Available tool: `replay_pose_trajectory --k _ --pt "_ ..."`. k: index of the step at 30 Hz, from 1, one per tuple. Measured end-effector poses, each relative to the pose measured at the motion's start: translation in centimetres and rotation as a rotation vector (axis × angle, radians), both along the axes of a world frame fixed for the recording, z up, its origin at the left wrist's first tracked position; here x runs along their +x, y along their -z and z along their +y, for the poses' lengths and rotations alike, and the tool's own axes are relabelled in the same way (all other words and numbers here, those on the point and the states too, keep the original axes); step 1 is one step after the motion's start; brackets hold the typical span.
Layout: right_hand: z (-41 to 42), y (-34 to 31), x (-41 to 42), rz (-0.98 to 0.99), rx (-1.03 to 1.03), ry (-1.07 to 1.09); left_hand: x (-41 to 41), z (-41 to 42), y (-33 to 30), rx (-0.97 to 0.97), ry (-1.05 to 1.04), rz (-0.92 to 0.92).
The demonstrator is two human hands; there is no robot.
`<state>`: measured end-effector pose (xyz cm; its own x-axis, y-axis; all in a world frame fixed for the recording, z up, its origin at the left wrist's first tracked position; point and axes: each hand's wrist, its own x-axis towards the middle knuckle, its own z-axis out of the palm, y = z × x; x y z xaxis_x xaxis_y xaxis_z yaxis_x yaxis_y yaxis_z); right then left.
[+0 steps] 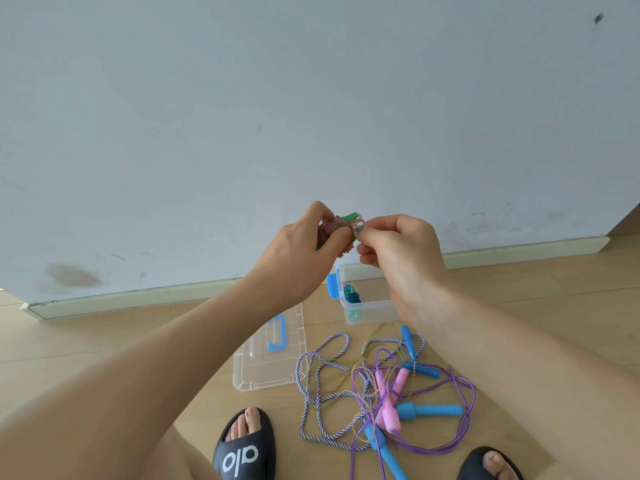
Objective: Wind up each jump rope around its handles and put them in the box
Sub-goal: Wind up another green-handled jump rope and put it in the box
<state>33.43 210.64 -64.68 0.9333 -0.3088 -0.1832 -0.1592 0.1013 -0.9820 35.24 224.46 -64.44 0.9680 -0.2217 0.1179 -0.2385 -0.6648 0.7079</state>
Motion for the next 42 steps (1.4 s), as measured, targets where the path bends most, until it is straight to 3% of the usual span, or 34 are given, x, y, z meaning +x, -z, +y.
replay_pose_trajectory --k 4,8,14,20,27,32,37,42 --pt "0.7 0.8 0.2 -0.059 -0.207 0.01 0.7 -0.1 0.2 -0.06 -0.059 0.096" --pt "1.4 1.5 0.6 -0.076 -0.265 0.006 1.2 -0.1 0.6 -0.123 -0.085 0.147" --pt "0.4 0.9 1.4 -0.047 -0.095 -0.05 1.9 0.6 0.5 -0.172 0.002 0.193" --pt "-0.9 0.2 2.7 0.052 0.166 -0.117 1.8 -0.3 0.5 -0.395 0.033 0.436" --pt "-2.1 1.5 3.8 0.256 0.01 -0.173 3.5 -0.9 1.7 -0.612 -0.1 0.585" --pt "-2.9 3.4 5.0 0.309 0.1 -0.45 5.7 -1.3 3.6 -0.61 -0.1 0.679" --pt "-4.5 5.0 8.3 0.273 -0.013 -0.445 8.1 -1.8 4.8 -0.519 -0.063 0.815" --pt "-5.8 7.1 12.9 0.342 -0.058 -0.481 12.1 -3.7 6.7 -0.467 -0.095 0.81"
